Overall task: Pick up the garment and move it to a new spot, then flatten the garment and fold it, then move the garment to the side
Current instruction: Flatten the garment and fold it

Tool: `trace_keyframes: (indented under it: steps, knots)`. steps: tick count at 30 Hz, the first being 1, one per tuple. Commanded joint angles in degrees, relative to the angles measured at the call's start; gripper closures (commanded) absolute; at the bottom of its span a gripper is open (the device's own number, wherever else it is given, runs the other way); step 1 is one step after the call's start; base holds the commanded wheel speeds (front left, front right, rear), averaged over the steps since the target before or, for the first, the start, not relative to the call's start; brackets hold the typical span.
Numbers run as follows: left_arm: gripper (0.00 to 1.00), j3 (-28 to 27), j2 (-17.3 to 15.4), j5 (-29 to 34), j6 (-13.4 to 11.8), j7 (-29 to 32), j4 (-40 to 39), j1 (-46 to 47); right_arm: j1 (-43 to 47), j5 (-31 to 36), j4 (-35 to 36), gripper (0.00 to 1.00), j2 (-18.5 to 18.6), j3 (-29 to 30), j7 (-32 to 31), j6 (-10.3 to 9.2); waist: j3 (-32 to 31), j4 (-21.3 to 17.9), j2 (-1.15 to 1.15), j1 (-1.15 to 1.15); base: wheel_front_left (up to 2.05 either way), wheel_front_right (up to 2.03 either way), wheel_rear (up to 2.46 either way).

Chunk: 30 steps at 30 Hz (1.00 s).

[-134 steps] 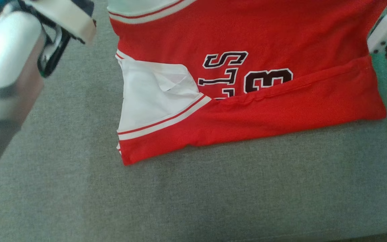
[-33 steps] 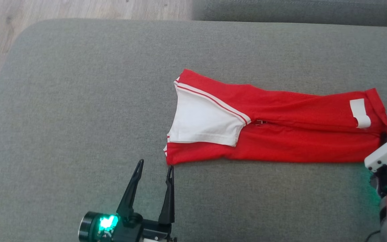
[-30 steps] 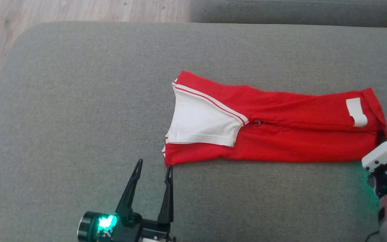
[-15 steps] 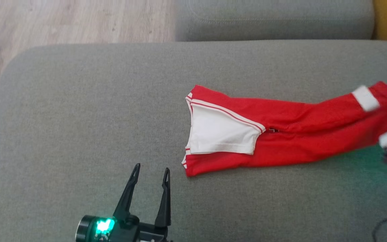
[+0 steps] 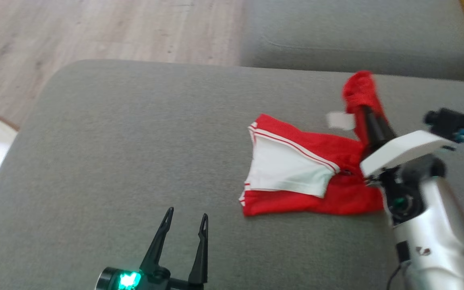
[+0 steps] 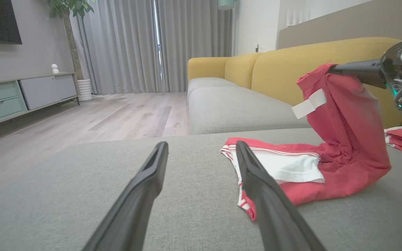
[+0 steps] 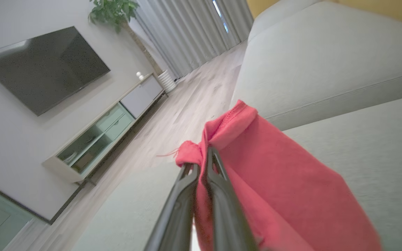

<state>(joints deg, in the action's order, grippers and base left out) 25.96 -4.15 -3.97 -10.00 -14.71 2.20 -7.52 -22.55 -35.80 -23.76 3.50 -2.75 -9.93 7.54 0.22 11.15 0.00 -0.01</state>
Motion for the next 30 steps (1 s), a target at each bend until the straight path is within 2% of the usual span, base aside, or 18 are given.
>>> trace_keyframes:
  steps: [1,9,16,17,18,19,25,28,30]
  knots:
    - [0.00,-1.6,0.8,0.4,0.1,-0.3,-1.5,1.3,-1.5,-1.9,1.7,1.00,-0.6,-3.6,0.3,-0.05,-0.6,2.1,0.00,0.01,0.00,0.00,0.00]
    - [0.00,-1.0,0.9,0.5,0.9,-0.3,-1.2,1.4,-4.1,-7.8,-6.5,1.00,-0.6,-15.3,5.4,-0.05,-0.3,6.4,0.00,0.01,0.00,0.00,0.00]
    - [0.00,-0.9,1.0,0.6,1.1,-0.3,-1.2,1.9,-6.9,-10.7,-13.9,1.00,-0.6,-22.2,8.2,-0.05,0.7,7.6,0.00,0.01,0.00,0.00,0.00]
    - [0.00,-0.9,1.0,0.6,1.1,-0.3,-1.1,1.9,-7.2,-11.5,-14.8,0.78,-0.6,-23.3,8.7,-0.05,0.8,7.6,0.00,0.01,0.00,0.00,0.00]
    - [0.00,-1.0,1.0,0.6,1.0,-0.3,-1.1,2.0,-7.5,-12.2,-15.4,0.03,-0.6,-24.5,9.3,-0.05,0.8,7.5,0.00,0.01,0.00,0.00,0.00]
    - [0.00,-1.1,1.0,0.6,0.9,-0.3,-1.1,1.9,-7.8,-13.0,-15.8,0.00,-0.6,-25.6,9.9,-0.05,0.8,7.3,0.00,0.01,0.00,0.00,0.00]
    - [0.00,-1.8,1.0,0.5,0.5,-0.3,-0.9,1.6,-8.2,-15.9,-14.9,0.00,-0.6,-30.7,16.3,-0.05,-0.4,4.2,0.00,0.01,0.00,0.00,0.00]
    - [0.00,-2.6,1.1,0.2,0.1,-0.3,-1.1,1.1,-7.7,-12.7,-14.8,0.00,-0.4,-31.1,20.1,-0.05,-1.2,1.7,0.00,0.01,0.00,0.00,0.00]
    - [0.00,-3.2,1.1,-0.2,-0.1,-0.3,-1.2,0.8,-6.8,-10.0,-14.1,0.00,1.1,-30.7,22.2,-0.05,-1.8,0.1,0.00,0.01,0.00,0.00,0.00]
